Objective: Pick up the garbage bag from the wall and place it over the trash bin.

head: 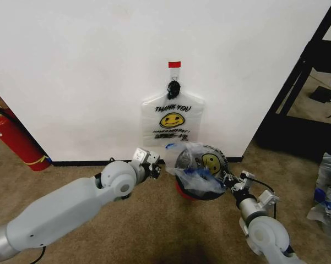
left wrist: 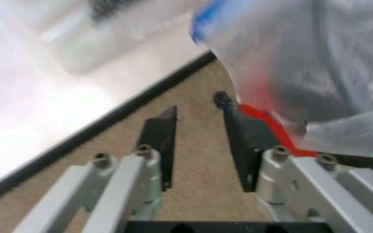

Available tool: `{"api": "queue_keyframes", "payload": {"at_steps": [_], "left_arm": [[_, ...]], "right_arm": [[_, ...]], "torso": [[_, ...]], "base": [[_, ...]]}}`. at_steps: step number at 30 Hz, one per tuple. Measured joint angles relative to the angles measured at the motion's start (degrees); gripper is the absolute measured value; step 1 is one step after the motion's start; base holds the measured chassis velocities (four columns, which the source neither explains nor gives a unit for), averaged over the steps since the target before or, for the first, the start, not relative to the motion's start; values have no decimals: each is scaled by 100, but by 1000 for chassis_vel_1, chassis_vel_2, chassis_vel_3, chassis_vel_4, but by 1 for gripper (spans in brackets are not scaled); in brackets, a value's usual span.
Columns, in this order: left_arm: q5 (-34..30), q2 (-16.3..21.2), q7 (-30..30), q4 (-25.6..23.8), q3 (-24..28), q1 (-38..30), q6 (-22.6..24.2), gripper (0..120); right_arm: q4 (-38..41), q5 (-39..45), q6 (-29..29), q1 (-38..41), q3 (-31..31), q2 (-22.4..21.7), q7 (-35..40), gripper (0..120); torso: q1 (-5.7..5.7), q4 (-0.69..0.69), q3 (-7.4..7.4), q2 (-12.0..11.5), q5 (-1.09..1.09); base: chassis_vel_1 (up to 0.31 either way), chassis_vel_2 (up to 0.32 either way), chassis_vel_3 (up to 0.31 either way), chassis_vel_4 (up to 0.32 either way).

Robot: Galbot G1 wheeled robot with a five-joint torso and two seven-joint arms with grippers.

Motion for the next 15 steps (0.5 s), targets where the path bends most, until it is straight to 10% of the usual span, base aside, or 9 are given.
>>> {"api": "queue_keyframes", "payload": {"at_steps": [7,15], "left_arm": [[593,351,49,-1059,-376,308,-76,57],[744,-296,359,-1412,1213,-969,-100,86]], "right_arm": [[-9,48,-101,-39,-2,2,77,1],[-13,-162,-164,-136,-61,25,110,1]], "torso": [[0,3,0,0,1],[-1,-1,0,0,0]], "base": [[0,0,0,0],[0,0,0,0]]}}
